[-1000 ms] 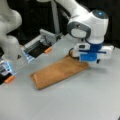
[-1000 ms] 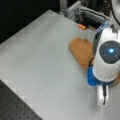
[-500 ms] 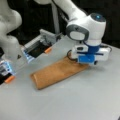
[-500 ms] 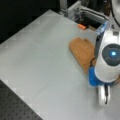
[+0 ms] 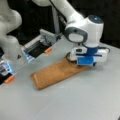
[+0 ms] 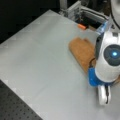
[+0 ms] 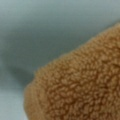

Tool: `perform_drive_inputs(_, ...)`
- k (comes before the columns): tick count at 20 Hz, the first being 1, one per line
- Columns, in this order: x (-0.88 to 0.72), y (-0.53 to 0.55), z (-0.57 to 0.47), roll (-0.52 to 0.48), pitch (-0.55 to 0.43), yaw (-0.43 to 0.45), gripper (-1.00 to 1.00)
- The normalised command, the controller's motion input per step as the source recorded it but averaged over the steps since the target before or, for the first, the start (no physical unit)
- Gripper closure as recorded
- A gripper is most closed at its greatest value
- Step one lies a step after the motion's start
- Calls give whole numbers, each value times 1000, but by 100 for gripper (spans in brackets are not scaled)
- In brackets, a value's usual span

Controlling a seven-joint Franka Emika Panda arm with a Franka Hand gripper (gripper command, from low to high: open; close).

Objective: Folding a towel twice

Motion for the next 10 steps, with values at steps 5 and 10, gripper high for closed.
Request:
perform_drive_inputs(5,-23,78,-221,-251,-126,-21,-100)
perform_drive_inputs(10,-11,40,-209,-282,-125,-9,-100)
